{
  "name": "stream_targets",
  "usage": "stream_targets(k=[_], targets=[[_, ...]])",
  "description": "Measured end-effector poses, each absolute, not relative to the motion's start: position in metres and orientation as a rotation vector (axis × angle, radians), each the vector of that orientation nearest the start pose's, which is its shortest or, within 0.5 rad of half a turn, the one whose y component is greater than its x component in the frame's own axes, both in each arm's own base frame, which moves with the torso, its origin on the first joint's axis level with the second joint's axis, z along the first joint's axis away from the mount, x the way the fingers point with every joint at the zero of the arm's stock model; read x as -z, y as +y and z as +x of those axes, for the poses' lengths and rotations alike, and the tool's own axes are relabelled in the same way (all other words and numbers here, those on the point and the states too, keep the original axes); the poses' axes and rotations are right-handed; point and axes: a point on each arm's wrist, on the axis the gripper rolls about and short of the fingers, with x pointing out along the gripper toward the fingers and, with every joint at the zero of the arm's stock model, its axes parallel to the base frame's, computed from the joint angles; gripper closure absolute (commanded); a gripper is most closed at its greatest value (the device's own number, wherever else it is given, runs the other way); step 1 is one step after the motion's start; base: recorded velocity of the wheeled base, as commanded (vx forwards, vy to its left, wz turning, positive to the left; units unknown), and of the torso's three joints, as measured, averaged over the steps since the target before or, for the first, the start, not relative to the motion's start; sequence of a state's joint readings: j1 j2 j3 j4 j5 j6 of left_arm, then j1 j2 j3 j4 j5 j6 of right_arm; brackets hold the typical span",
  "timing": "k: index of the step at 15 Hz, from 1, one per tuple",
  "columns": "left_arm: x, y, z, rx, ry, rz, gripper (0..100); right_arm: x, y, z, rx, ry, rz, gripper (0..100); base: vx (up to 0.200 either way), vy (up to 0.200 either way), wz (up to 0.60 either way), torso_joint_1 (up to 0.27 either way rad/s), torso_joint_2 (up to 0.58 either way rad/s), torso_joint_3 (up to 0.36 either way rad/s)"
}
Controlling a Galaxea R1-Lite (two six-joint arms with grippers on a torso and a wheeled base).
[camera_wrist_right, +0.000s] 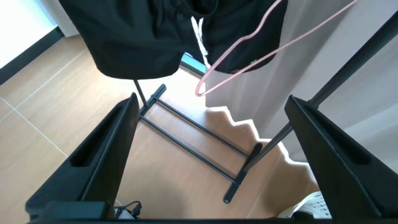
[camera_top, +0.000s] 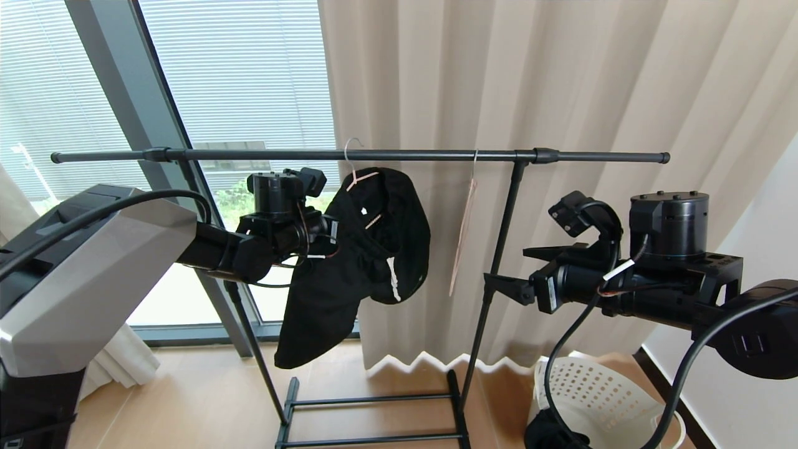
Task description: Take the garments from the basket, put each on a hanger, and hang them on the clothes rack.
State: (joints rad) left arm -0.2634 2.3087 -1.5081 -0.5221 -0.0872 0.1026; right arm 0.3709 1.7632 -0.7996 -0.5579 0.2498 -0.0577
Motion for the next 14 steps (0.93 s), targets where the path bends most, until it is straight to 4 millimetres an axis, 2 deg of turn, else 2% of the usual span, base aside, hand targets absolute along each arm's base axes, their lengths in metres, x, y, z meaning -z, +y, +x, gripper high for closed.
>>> stream_targets(k=[8,12,13,14], targets=[[-0.106,-0.125,0.465,0.359,0.290,0.126,100,-0.151,0.119,0.290,-0.624,0.403,-0.081,0,0.000,0.000,0.00,0.000,0.00,0.000],[-0.104,-0.127,0.469,0.359,0.282,0.126,100,-0.151,0.119,0.291,-0.624,0.404,-0.081,0,0.000,0.000,0.00,0.000,0.00,0.000],[-0.103,-0.127,0.469,0.360,0.283,0.127,0,-0.151,0.119,0.291,-0.624,0.404,-0.081,0,0.000,0.000,0.00,0.000,0.00,0.000],[-0.104,-0.127,0.469,0.361,0.278,0.126,0,-0.151,0.119,0.291,-0.623,0.403,-0.081,0,0.000,0.000,0.00,0.000,0.00,0.000]])
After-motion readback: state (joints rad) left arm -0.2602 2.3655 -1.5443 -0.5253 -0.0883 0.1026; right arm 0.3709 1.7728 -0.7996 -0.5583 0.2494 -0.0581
